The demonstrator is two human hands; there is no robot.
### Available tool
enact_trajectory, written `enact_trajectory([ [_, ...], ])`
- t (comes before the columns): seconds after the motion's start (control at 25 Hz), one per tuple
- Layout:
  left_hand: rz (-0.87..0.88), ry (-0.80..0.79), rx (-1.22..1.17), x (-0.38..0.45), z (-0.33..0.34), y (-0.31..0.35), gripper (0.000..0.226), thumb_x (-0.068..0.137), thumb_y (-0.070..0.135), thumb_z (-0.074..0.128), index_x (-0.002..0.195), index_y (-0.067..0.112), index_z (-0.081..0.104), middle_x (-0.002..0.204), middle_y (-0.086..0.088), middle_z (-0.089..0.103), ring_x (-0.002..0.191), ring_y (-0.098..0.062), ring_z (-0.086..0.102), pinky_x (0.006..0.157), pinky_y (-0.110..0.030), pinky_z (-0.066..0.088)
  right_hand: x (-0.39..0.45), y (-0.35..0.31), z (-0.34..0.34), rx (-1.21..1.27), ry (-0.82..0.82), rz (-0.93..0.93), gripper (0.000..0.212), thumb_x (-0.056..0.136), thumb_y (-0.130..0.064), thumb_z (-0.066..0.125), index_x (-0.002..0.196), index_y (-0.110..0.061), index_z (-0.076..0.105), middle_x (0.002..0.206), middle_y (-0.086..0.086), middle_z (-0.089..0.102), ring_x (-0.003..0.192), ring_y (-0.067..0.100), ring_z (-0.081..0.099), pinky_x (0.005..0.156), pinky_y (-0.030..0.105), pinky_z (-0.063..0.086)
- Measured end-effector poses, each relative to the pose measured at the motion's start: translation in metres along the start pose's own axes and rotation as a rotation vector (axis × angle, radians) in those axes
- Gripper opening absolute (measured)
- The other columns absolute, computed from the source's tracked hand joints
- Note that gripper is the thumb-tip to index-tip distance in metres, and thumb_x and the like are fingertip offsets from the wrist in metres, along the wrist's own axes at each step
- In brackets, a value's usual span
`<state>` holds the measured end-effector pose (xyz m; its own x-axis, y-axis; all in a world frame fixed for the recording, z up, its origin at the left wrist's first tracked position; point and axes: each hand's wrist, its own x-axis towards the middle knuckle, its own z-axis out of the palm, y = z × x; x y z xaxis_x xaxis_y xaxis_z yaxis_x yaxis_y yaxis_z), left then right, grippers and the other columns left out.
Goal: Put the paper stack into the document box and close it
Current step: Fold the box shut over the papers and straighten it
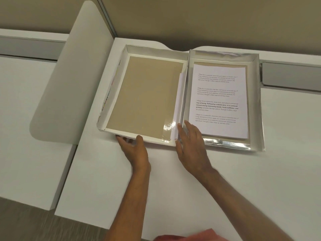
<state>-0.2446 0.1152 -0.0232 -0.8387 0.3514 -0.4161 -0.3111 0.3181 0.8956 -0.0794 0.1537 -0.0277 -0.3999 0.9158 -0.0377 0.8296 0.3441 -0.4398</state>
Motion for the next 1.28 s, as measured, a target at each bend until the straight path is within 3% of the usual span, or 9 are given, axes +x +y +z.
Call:
enact_trajectory([
  [0.2,-0.065,-0.097,-0.211,-0.014,-0.001,0.005,0.076,0.095,0.002,0.066,0.157,0.029,0.031,0.139,0.003,0.059,0.097,-0.003,0.072,0.108,-0.048,0.054,0.003,0.004,-0.002,-0.030,-0.040,0.026,0.055,0.104,-0.014,0.055,0.157,-0.003,0.046,0.164,0.027,0.039,0.149,0.045,0.041,0.126,0.053,0.035],
  [0.32,0.023,-0.160,-0.201,-0.025,0.000,0.008,0.053,0.093,0.003,0.070,0.139,0.023,0.052,0.127,0.002,0.069,0.102,-0.009,0.073,0.106,-0.048,0.056,0.004,0.006,-0.003,-0.011,-0.108,0.034,0.053,0.107,-0.015,0.051,0.159,-0.009,0.045,0.169,0.024,0.031,0.153,0.044,0.033,0.126,0.053,0.032],
  [0.44,0.129,-0.202,-0.193,-0.037,0.005,0.017,0.061,0.088,0.008,0.076,0.137,0.033,0.049,0.127,0.006,0.069,0.116,-0.017,0.070,0.095,-0.031,0.060,0.000,0.004,-0.010,0.147,-0.107,0.065,0.048,0.107,-0.016,0.054,0.154,-0.017,0.052,0.172,0.015,0.028,0.157,0.035,0.027,0.127,0.051,0.031],
  [0.6,0.378,-0.361,0.063,-0.055,0.025,0.015,0.048,0.085,0.013,0.079,0.114,0.043,0.055,0.103,0.022,0.064,0.101,-0.004,0.067,0.098,-0.032,0.059,-0.010,0.009,-0.026,0.393,0.007,0.131,0.044,0.108,-0.021,0.054,0.152,-0.024,0.052,0.169,0.001,0.034,0.154,0.021,0.029,0.123,0.041,0.038],
  [0.76,0.645,-0.463,0.386,-0.077,0.048,0.006,0.064,0.084,0.021,0.078,0.141,0.028,0.050,0.137,0.010,0.061,0.126,-0.007,0.058,0.105,-0.019,0.049,-0.011,0.024,-0.054,0.878,0.194,0.376,0.034,0.110,-0.015,0.052,0.140,-0.026,0.058,0.144,-0.004,0.061,0.131,0.011,0.061,0.105,0.032,0.052],
  [0.88,0.875,-0.494,0.613,-0.090,0.062,0.000,0.071,0.080,0.022,0.078,0.146,0.023,0.052,0.148,0.005,0.056,0.135,-0.018,0.053,0.111,-0.032,0.045,-0.012,0.053,-0.079,1.141,0.347,0.576,0.036,0.103,0.007,0.049,0.131,-0.011,0.061,0.110,-0.002,0.071,0.092,0.000,0.071,0.087,0.032,0.056],
  [0.96,0.989,-0.514,0.748,-0.096,0.068,-0.006,0.071,0.078,0.023,0.078,0.145,0.022,0.055,0.148,0.004,0.056,0.135,-0.022,0.052,0.111,-0.038,0.044,-0.015,0.079,-0.094,1.171,0.442,0.656,0.054,0.094,0.017,0.047,0.138,-0.011,0.061,0.108,-0.006,0.071,0.087,-0.003,0.071,0.077,0.029,0.060],
  [1.12,1.079,-0.529,0.922,-0.103,0.077,-0.018,0.069,0.078,0.025,0.077,0.144,0.024,0.055,0.149,0.003,0.055,0.134,-0.024,0.053,0.108,-0.045,0.044,-0.022,0.110,-0.112,1.326,0.610,0.877,0.027,0.104,-0.024,0.050,0.111,-0.029,0.076,0.092,-0.018,0.077,0.090,0.015,0.071,0.066,0.030,0.063],
  [1.28,1.167,-0.624,1.022,-0.097,0.084,-0.024,0.066,0.086,0.040,0.075,0.147,0.025,0.053,0.157,0.001,0.048,0.141,-0.026,0.048,0.113,-0.049,0.039,-0.031,0.130,-0.113,1.391,0.533,0.952,0.039,0.109,-0.040,0.047,0.132,-0.020,0.071,0.113,-0.006,0.077,0.103,0.023,0.070,0.080,0.036,0.061],
])
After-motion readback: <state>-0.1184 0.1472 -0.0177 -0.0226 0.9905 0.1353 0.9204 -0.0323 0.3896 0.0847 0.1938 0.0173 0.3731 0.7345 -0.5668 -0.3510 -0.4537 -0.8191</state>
